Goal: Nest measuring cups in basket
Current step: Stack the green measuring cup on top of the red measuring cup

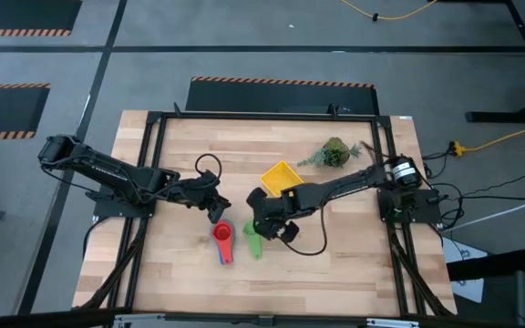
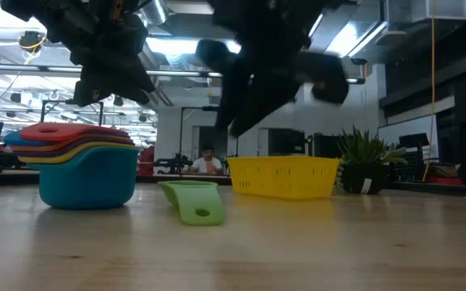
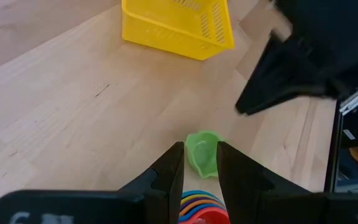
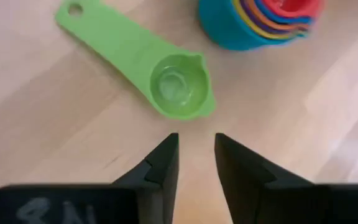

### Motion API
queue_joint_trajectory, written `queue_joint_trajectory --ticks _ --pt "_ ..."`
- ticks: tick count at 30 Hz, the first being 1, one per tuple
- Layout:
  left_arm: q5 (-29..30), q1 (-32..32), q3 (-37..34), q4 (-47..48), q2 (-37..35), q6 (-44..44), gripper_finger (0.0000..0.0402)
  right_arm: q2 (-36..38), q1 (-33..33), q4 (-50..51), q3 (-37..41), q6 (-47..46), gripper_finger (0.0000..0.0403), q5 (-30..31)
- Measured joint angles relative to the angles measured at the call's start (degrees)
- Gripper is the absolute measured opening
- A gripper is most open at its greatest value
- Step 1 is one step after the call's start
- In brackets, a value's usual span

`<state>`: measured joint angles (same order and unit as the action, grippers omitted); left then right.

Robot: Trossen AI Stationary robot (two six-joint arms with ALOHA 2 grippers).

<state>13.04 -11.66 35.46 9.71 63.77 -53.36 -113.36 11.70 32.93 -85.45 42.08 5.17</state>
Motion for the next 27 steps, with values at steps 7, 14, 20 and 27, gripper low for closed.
queue_joint_trajectory --ticks 7,14,20,27 --pt "3.2 0.0 0.0 -0.4 0.0 0.0 0.0088 9.9 -2.1 17.1 0.4 -10.4 0.0108 -1.9" --pt "6.7 0.0 0.0 -1.7 0.0 0.0 0.0088 25.0 -3.2 16.9 12.4 -16.3 0.0108 -1.8" --pt "10.5 0.0 0.0 -8.8 0.0 1.2 0.0088 38.7 -3.3 5.8 26.4 -20.9 0.0108 -1.8" --pt "11.4 0.0 0.0 -24.4 0.7 10.0 0.0088 48.2 -3.2 -6.9 39.1 -26.4 0.0108 -1.8"
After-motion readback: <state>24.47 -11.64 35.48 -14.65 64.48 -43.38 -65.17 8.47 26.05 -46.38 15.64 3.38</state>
